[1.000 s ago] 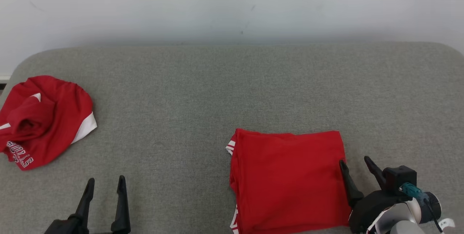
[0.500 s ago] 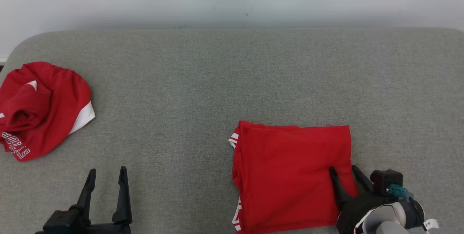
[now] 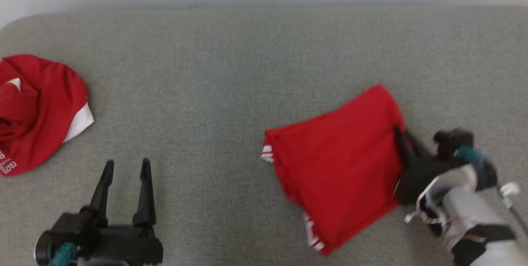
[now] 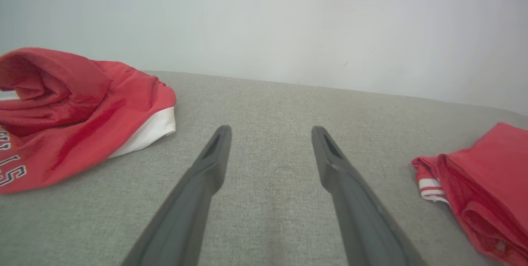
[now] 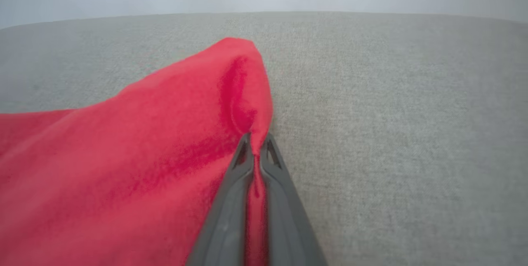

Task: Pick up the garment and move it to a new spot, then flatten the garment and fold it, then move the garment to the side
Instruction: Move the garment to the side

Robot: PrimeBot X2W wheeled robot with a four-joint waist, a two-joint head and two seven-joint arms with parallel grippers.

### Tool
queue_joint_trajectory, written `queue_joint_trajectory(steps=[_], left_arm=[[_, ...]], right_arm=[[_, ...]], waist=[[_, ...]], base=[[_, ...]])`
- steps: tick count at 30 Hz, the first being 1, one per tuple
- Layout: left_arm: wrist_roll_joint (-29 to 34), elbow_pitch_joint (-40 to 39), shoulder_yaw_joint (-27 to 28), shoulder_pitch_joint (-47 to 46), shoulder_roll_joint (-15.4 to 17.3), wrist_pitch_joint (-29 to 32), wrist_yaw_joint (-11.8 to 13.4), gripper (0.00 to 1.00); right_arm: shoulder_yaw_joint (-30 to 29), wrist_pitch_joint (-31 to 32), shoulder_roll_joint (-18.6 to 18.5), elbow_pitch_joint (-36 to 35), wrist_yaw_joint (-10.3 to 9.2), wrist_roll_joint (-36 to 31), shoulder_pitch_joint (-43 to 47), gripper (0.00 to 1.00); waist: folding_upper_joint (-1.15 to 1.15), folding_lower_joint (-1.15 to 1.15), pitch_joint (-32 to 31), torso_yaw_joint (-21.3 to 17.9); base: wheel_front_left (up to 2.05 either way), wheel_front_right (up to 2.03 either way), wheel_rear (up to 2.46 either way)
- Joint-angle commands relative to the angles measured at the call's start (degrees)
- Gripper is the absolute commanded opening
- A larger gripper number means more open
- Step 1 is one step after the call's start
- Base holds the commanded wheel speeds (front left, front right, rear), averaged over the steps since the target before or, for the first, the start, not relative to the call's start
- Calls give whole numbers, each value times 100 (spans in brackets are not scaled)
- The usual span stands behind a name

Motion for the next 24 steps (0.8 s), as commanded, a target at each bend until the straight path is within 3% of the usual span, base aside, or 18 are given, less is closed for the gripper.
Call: queue_joint_trajectory(steps=[1, 12, 24], left_arm=[[-26, -79, -39, -206, -6, -3, -23, 100], [130, -749, -122, -978, -4, -4, -105, 100], [360, -1348, -8, -1087, 368, -3, -179, 100]], right_arm=[[25, 46, -206, -79, -19, 90, -302, 0], [45, 319, -1320, -398, -18, 306, -2077, 0], [-2, 567, -2336, -507, -18, 234, -3150, 0]], waist=[[-1, -1, 471, -16], [-1, -1, 2082, -554], [-1, -1, 2808, -1226]], base=[[0, 0, 0], [0, 0, 0], [0, 0, 0]])
